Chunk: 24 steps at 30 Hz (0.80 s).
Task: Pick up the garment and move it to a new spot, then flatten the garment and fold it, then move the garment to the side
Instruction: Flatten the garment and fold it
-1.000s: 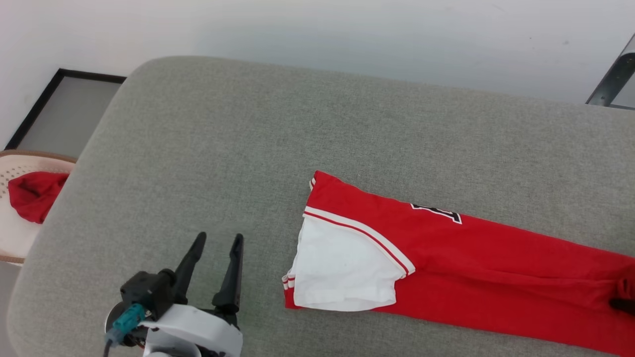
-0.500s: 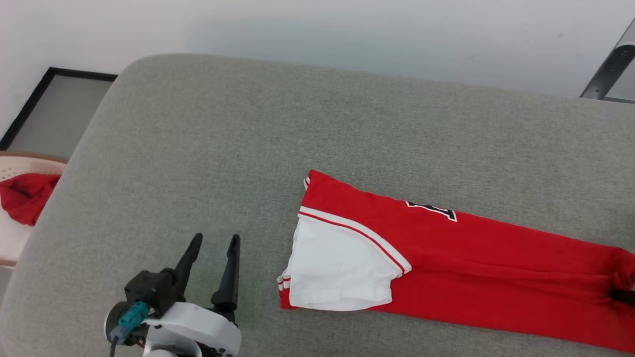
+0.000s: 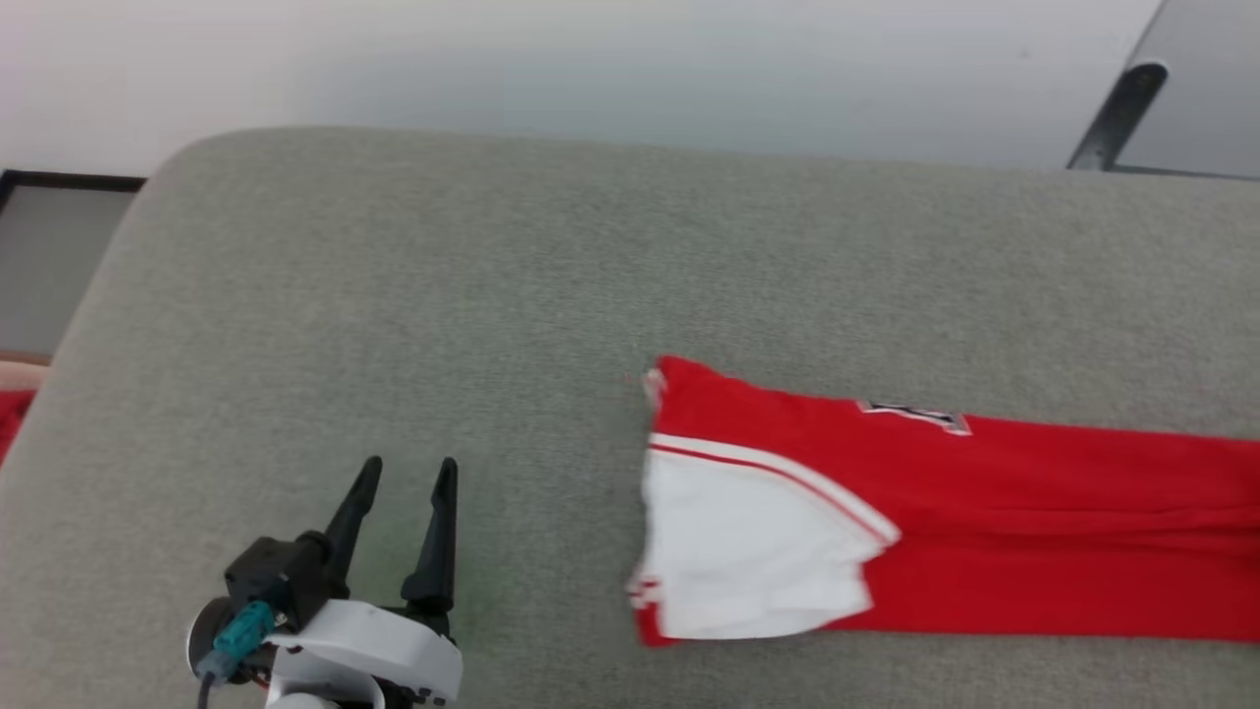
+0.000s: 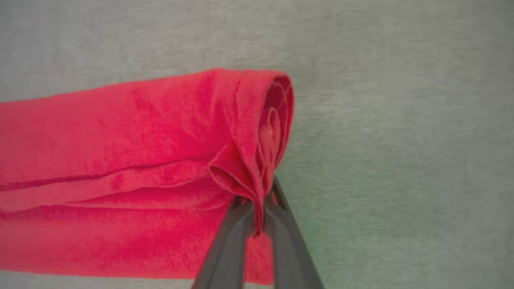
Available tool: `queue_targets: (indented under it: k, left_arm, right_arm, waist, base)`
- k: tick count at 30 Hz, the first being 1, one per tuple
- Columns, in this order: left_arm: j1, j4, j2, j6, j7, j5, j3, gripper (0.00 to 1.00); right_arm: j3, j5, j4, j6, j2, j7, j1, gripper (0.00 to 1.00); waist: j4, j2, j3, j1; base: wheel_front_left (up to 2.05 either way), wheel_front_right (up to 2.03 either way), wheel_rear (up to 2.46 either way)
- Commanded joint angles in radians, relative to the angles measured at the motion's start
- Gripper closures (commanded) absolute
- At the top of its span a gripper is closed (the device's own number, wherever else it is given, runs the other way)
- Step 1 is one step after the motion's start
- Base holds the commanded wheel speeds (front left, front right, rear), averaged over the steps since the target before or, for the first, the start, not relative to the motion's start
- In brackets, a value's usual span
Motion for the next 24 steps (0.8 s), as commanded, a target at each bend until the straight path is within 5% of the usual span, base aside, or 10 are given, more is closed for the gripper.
queue_targets:
  k: [1,12,18,24]
  left_arm:
    - [0.002,-0.007,0.0,0.003,-0.004,0.006,0.007,0.0]
    - [-0.038,-0.04,0.015,0.005,0.011,0.008,0.009,0.0]
    - [-0.037,-0.036,0.012,0.003,0.018,-0.002,0.001,0.0]
    - [-0.008,-0.017,0.005,0.003,0.013,-0.019,0.008,0.0]
  right_arm:
    - [-0.028,-0.007,0.016,-0.002,-0.023,-0.022,-0.002,1.0]
    - [-0.182,-0.126,0.105,-0.001,-0.159,-0.16,0.018,1.0]
    - [-0.181,-0.065,0.046,-0.001,-0.091,-0.143,0.001,1.0]
    - [-0.096,-0.003,-0.216,-0.001,-0.034,-0.104,0.08,1.0]
  waist:
    - [-0.035,0.0,0.027,-0.0001]
    - [-0.101,0.0,0.075,-0.0001]
    - [-0.108,0.0,0.058,-0.0001]
    - [-0.097,0.0,0.018,-0.0001]
  base:
    - [0.0,0.0,0.0]
    - [0.0,0.0,0.0]
    - [0.0,0.0,0.0]
    - [0.0,0.0,0.0]
